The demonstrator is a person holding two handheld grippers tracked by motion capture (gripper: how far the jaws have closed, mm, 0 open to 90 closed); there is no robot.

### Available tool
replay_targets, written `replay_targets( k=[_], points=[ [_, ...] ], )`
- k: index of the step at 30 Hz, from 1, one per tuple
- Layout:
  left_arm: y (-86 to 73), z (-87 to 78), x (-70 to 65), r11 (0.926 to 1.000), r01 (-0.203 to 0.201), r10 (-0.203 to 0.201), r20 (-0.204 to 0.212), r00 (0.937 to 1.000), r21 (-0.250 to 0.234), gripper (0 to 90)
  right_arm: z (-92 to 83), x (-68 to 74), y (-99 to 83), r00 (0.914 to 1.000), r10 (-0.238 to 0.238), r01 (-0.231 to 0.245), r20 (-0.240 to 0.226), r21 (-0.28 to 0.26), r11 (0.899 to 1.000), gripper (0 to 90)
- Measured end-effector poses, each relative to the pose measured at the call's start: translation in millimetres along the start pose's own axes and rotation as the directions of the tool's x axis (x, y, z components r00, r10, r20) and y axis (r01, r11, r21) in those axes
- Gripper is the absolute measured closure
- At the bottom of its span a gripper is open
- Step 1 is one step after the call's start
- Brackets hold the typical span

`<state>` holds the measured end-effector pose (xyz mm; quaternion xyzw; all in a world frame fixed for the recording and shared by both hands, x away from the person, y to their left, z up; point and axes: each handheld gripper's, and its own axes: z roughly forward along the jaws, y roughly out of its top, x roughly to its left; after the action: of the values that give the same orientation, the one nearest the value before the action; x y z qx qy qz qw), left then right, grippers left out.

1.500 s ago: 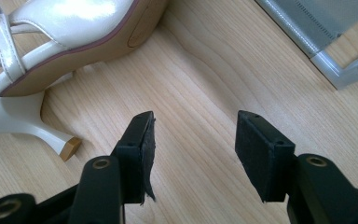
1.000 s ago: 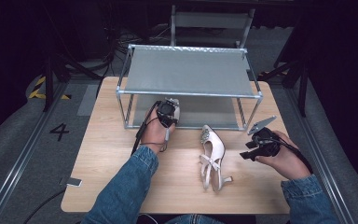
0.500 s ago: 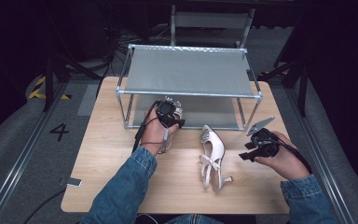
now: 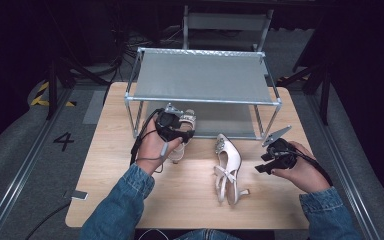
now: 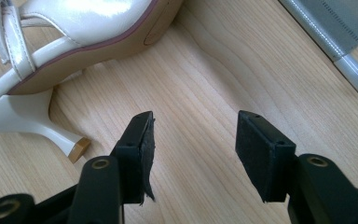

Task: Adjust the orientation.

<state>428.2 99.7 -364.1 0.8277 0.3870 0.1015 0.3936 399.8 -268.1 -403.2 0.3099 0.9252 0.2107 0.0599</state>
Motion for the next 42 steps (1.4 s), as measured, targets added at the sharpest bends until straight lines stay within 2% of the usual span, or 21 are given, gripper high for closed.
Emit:
replay_targets(
  k=[4, 7, 10, 11, 13, 15, 16, 19, 25, 28, 30, 32, 34, 36, 41, 42],
  points=[
    [-10.0, -13.4, -3.0, 0.9999, 0.002, -0.002, 0.015, 0.9999, 0.011, 37.2, 0.2, -0.8, -0.4, 1.0, 0.004, -0.004, 0.0, -0.003, 1.0, 47.7],
    [-20.2, -20.6, -6.4, 0.9999, -0.011, 0.011, 0.006, 0.9999, 0.01, 36.4, 1.3, -0.5, 0.1, 1.0, 0.0, 0.0, -0.001, 0.002, 1.0, 47.6],
    [-28.6, -23.9, -7.4, 0.9997, -0.005, 0.006, -0.001, 1.0, 0.022, 34.9, 0.1, -0.1, 0.6, 1.0, 0.0, 0.0, 0.0, -0.003, 1.0, 47.7],
    [-38.1, -26.0, -6.6, 0.9992, -0.007, 0.007, -0.012, 0.9999, 0.039, 34.4, -0.3, -0.3, 0.9, 1.0, 0.001, -0.001, 0.001, -0.005, 1.0, 47.7],
    [-44.9, -27.9, -6.5, 0.998, -0.014, 0.016, -0.026, 0.9995, 0.062, 32.4, -0.3, -0.3, 1.1, 1.0, 0.0, 0.0, 0.001, -0.005, 1.0, 47.6],
    [-53.9, -29.9, -7.8, 0.9955, -0.024, 0.026, -0.024, 0.9994, 0.092, 32.6, -0.6, -0.1, 1.1, 1.0, -0.003, 0.003, 0.002, -0.006, 1.0, 47.6],
    [-56.9, -30.6, -8.1, 0.9923, -0.036, 0.04, -0.03, 0.9988, 0.118, 33.4, -0.9, -0.1, 1.0, 1.0, -0.003, 0.003, 0.002, -0.007, 1.0, 47.7],
    [-65.8, -27.5, -9.6, 0.985, -0.064, 0.074, -0.056, 0.9957, 0.16, 38.4, -2.2, -0.4, 0.8, 1.0, -0.001, 0.001, 0.004, -0.011, 1.0, 47.6],
    [-77.9, -12.5, -3.5, 0.976, -0.077, 0.081, -0.015, 0.9966, 0.204, 39.6, -2.2, -0.1, 1.2, 1.0, -0.003, 0.003, 0.006, -0.013, 1.0, 47.7],
    [-82.1, -3.1, -0.7, 0.9777, -0.071, 0.078, -0.026, 0.9966, 0.198, 39.6, -1.5, -0.4, 1.3, 1.0, -0.002, 0.002, 0.005, -0.012, 1.0, 47.7],
    [-84.1, 2.5, -0.3, 0.9799, -0.08, 0.09, -0.045, 0.995, 0.183, 39.6, -0.8, -0.6, 1.0, 1.0, 0.0, 0.0, 0.002, -0.011, 1.0, 47.7],
    [-87.3, 8.4, -0.5, 0.9848, -0.04, 0.049, -0.051, 0.9975, 0.169, 40.3, -0.3, -0.9, 0.6, 1.0, 0.0, 0.0, 0.002, -0.008, 1.0, 47.7],
    [-88.6, 10.6, 1.6, 0.9867, -0.039, 0.047, -0.046, 0.9979, 0.158, 44.8, -0.1, -0.9, 0.3, 1.0, 0.002, -0.002, 0.002, -0.008, 1.0, 47.7],
    [-91.3, 14.3, 3.6, 0.9883, -0.018, 0.025, -0.045, 0.9987, 0.152, 45.6, 0.3, -0.5, 0.1, 1.0, 0.003, -0.003, 0.001, -0.006, 1.0, 47.7],
    [-98.0, 27.9, 2.4, 0.9928, -0.016, 0.022, -0.051, 0.9985, 0.119, 55.6, 1.4, 0.2, -0.1, 1.0, 0.002, -0.002, -0.002, -0.002, 1.0, 47.7],
    [-98.8, 30.3, 2.9, 0.9921, -0.024, 0.031, -0.054, 0.998, 0.123, 56.1, 2.3, 0.2, -0.1, 1.0, 0.001, -0.001, -0.002, 0.001, 1.0, 47.7]
  ],
)
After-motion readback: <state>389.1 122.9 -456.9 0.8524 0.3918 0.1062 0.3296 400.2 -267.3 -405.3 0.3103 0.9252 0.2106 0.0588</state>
